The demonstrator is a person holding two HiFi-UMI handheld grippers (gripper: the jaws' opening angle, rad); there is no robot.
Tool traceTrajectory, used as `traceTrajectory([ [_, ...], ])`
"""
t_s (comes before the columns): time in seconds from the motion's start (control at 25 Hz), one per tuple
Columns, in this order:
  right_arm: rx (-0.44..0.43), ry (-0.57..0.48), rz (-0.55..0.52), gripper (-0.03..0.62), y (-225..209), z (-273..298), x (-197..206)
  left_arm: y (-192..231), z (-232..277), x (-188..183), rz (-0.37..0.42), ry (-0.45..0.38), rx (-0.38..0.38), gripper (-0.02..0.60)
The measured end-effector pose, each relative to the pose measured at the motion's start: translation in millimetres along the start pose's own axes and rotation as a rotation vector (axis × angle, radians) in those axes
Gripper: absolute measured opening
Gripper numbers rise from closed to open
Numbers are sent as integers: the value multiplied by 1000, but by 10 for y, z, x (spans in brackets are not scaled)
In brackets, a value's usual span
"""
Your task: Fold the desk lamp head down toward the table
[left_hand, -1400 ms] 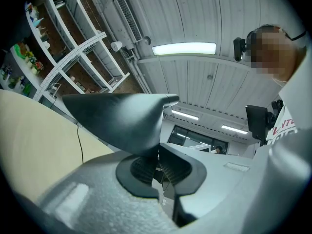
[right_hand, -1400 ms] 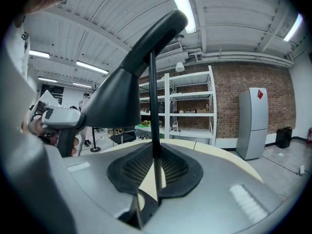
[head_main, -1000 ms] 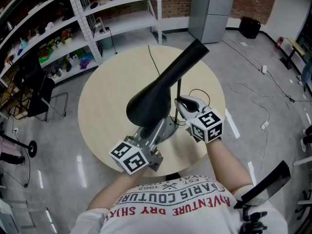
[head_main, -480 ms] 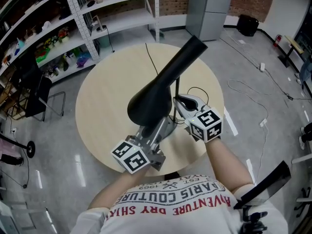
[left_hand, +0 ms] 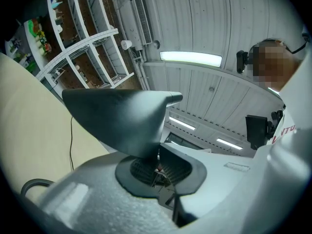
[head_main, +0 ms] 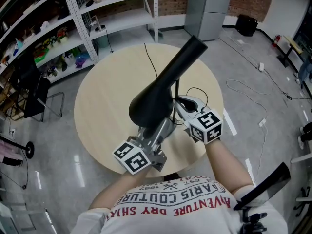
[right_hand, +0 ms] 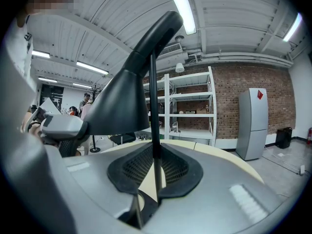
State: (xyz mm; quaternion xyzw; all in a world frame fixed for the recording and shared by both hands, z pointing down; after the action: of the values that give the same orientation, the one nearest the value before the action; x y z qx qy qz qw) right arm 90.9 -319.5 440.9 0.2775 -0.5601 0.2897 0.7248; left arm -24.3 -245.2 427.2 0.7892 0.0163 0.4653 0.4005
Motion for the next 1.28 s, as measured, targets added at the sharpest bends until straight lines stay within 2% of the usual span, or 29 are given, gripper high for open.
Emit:
traceTrajectory([
  [0.44,6,6,-1,53,-13,17,24,36,2,9,-13,6,10,20],
  [0.76,37,36,-19,55,-14,-49,35,60,-65,25,-12,42,16,37],
  [0.92,59,43,-3,23,-53,-205,121,107,-65,69,27,66,20,48],
  [1.12,72,50,30,20,-15,-433,248,197,-71,90,20,81,-8,48],
  [1.28,70,46,27,20,205,-683,209,88,-233,182,3,95,-24,48],
])
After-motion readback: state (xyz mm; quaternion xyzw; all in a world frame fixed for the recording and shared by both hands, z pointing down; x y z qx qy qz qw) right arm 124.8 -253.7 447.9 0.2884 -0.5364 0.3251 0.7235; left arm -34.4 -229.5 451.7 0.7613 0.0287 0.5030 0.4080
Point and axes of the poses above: the fingertips, and each gripper's own axes: z forward along the fingers, y to its left, x out of its underside, the point moved 5 cm from there along -z, backward along the fingers, and after that the axes turned 4 degrees about -z, right-handed, at the moved point
